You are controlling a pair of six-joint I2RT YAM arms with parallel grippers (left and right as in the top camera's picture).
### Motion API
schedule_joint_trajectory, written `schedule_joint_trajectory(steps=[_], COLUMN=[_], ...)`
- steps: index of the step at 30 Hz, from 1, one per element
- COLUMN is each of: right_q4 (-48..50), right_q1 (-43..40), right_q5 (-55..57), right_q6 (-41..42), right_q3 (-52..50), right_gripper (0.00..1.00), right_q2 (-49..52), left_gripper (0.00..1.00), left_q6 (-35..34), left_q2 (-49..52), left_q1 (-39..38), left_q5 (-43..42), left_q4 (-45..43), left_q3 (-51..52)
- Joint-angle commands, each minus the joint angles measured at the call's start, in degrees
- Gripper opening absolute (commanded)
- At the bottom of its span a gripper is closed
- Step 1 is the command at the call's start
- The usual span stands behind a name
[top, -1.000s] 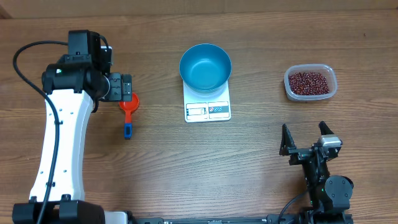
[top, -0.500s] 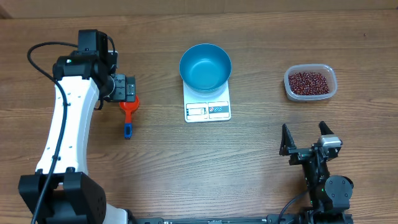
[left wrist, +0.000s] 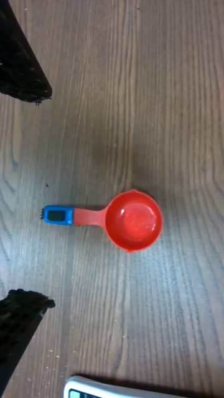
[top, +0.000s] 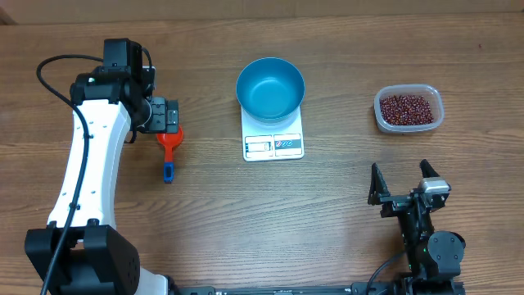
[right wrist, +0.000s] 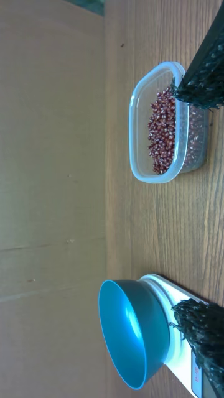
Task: Scoop item into bowl and weigh 150g on scale
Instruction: 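Lower the open left gripper toward the red cup's rim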
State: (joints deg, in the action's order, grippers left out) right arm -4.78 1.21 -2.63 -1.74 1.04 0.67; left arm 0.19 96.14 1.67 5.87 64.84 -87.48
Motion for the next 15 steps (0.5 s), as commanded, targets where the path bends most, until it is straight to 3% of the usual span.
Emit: schedule_joint_trajectory(steps=[1,15], right_q4=[0.2,0.2], right_q1=[0.4,0.4], right_q5=[0.0,0.0], right_q6=[-0.2,-0.2], right_q3=[-0.6,-0.6], right_gripper=[1.0,1.0], right_q2=[-0.5,-0.5], left_gripper=[1.0,0.99], left_q6=[0.4,-0.6], left_q2=[0.3,0.3], left_q1=[0.6,0.6], left_q5=[0.5,0.5], left_q4=[-0.9,-7.1], left_q3=[1.4,8.4])
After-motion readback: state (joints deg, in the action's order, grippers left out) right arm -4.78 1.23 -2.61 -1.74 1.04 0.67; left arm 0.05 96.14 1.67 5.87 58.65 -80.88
